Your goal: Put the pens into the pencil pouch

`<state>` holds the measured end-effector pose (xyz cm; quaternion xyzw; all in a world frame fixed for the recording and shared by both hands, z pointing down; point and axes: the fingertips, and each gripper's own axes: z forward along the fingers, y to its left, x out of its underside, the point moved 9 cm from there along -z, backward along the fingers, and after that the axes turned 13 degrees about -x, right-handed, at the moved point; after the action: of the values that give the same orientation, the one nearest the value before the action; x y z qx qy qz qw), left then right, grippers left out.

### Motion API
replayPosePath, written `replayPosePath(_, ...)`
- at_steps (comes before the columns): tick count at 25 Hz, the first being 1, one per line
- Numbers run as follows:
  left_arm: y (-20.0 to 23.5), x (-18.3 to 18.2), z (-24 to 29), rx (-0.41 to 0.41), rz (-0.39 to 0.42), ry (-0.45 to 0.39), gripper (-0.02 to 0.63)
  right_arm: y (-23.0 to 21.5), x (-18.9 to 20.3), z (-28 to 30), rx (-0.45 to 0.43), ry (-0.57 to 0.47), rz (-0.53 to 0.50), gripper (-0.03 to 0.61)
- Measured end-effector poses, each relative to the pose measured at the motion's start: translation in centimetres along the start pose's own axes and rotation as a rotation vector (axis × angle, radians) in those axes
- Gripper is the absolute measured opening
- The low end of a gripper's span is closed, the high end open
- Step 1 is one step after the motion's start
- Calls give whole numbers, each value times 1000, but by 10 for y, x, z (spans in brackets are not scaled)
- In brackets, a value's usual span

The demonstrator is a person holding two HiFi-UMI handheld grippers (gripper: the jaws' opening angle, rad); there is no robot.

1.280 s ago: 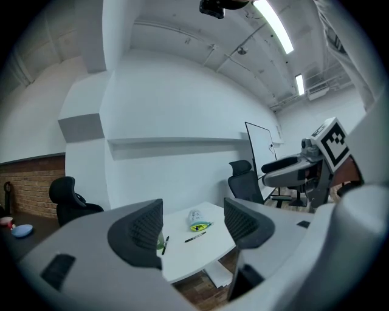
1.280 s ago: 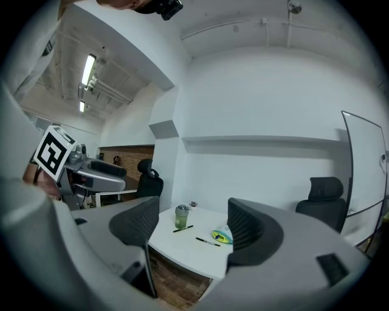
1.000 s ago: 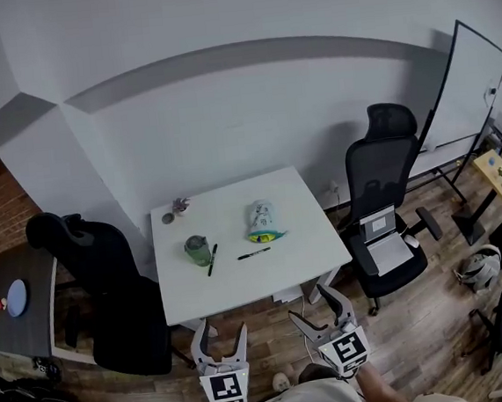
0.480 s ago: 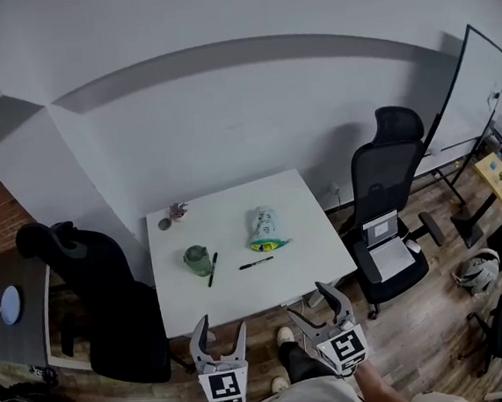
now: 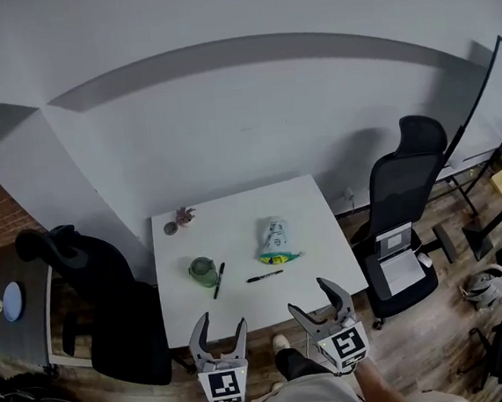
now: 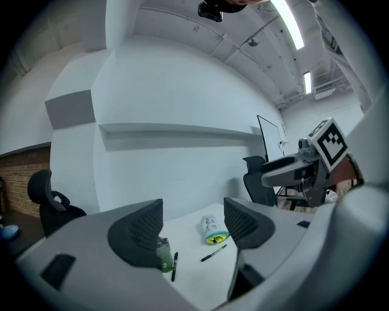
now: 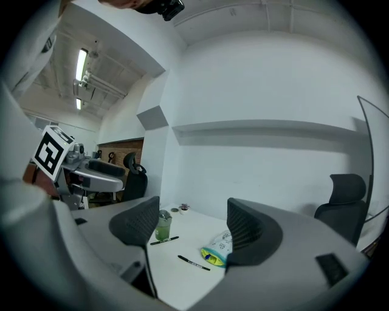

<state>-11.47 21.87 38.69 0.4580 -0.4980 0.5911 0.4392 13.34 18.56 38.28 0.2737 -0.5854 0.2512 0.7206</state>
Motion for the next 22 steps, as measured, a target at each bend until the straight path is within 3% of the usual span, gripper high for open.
replayPosePath(10, -1, -13, 70, -61, 1, 29, 311, -67, -2, 53, -82, -2, 15, 345)
replayPosePath(22, -2, -14, 149, -82, 0, 50, 310, -133, 9, 102, -110, 18, 23, 345)
